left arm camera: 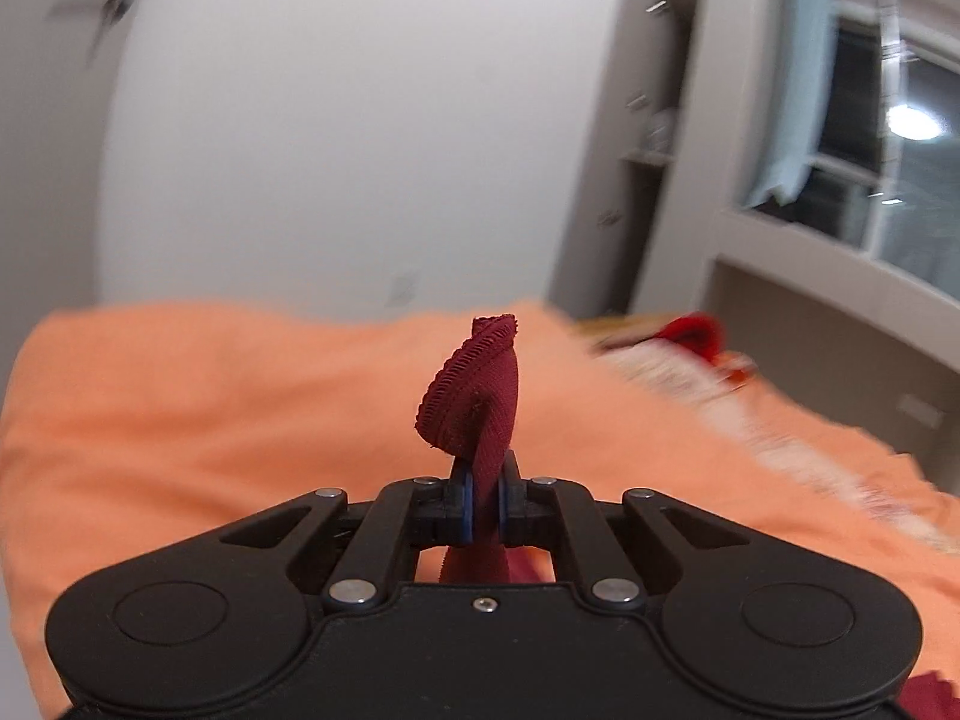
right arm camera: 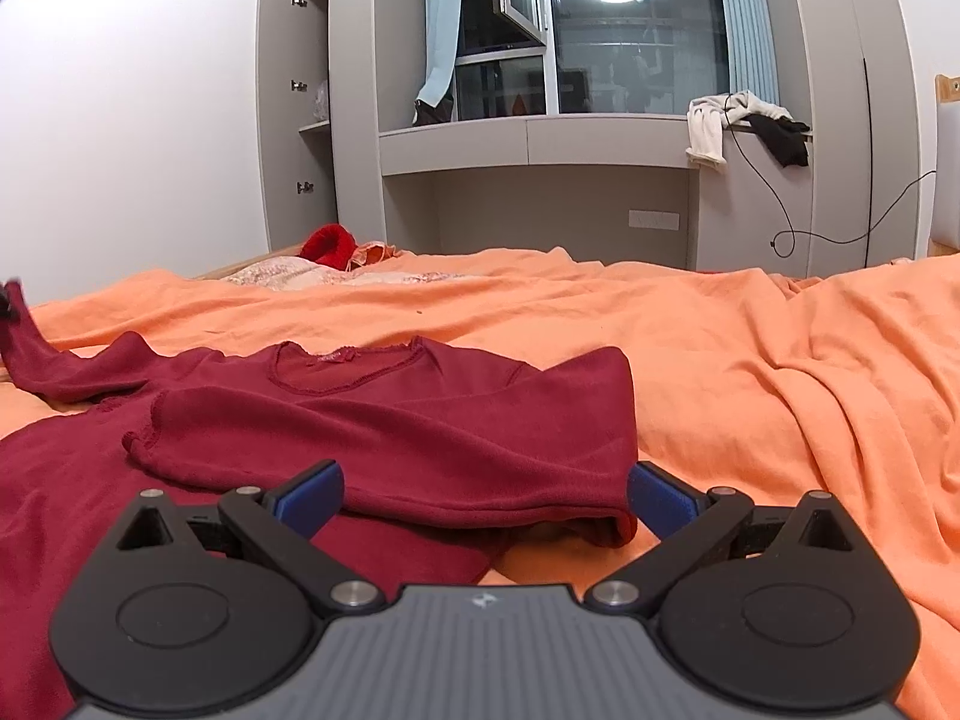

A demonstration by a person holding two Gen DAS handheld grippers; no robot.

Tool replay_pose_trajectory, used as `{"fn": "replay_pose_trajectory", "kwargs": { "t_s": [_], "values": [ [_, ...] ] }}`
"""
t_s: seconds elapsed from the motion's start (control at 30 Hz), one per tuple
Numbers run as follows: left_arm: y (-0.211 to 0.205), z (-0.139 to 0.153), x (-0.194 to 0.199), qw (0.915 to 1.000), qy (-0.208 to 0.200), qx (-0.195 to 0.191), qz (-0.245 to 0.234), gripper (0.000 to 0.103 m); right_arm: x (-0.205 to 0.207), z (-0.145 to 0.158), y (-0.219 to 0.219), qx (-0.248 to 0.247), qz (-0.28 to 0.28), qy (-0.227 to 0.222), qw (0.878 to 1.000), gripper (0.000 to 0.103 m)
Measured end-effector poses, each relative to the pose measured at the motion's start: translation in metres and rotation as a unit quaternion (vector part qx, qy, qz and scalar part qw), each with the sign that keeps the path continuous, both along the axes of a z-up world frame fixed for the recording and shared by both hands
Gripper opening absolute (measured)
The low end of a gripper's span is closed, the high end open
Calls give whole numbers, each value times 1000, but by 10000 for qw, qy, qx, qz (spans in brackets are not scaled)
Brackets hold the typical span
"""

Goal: Fold small clothes
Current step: 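Lay the sleeve across the shirt back and open the left gripper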

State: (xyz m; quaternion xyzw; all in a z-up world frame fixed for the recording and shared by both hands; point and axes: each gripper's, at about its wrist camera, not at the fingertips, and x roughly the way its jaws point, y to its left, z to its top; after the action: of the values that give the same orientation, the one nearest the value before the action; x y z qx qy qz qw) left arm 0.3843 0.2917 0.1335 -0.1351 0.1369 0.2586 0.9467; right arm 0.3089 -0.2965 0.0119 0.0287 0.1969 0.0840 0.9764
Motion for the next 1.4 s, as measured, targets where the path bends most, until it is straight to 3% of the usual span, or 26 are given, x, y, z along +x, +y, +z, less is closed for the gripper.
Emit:
{"fn": "replay_pose_trajectory", "kwargs": {
  "t_s": [0.1, 0.23, 0.37, 0.47, 0.57, 0.77, 1.03, 1.13, 1.23, 1.3, 1.4],
  "values": [
    [-42, 33, -8, 9969, -402, 443, -503, 7, -2, 3, -2, 34, 11, -53, 10000, 103],
    [-112, 68, -22, 9850, -717, 887, -1293, 7, -6, 7, -2, 80, 42, -138, 9999, 103],
    [-185, 78, -35, 9701, -839, 1284, -1883, 7, -10, 11, -3, 131, 64, -227, 9996, 103],
    [-242, 75, -44, 9543, -953, 1467, -2424, 7, -13, 12, -7, 227, 81, -250, 9994, 103],
    [-294, 58, -36, 9363, -918, 1584, -2997, 7, -17, 15, -11, 294, 60, -298, 9991, 103],
    [-369, -11, -25, 8997, -474, 1905, -3898, 7, -28, 19, -24, 393, -66, -425, 9983, 103],
    [-397, -103, -49, 8706, 367, 1747, -4585, 10, -35, 18, -37, 461, -233, -386, 9979, 103],
    [-393, -123, -63, 8562, 732, 1661, -4836, 20, -35, 17, -39, 514, -244, -345, 9978, 103],
    [-390, -132, -75, 8488, 862, 1669, -4941, 32, -35, 17, -38, 529, -215, -329, 9978, 103],
    [-390, -130, -78, 8459, 902, 1696, -4976, 52, -34, 17, -34, 505, -170, -311, 9981, 103],
    [-384, -125, -85, 8401, 891, 1645, -5091, 61, -32, 16, -27, 446, -79, -270, 9986, 103]
  ]
}}
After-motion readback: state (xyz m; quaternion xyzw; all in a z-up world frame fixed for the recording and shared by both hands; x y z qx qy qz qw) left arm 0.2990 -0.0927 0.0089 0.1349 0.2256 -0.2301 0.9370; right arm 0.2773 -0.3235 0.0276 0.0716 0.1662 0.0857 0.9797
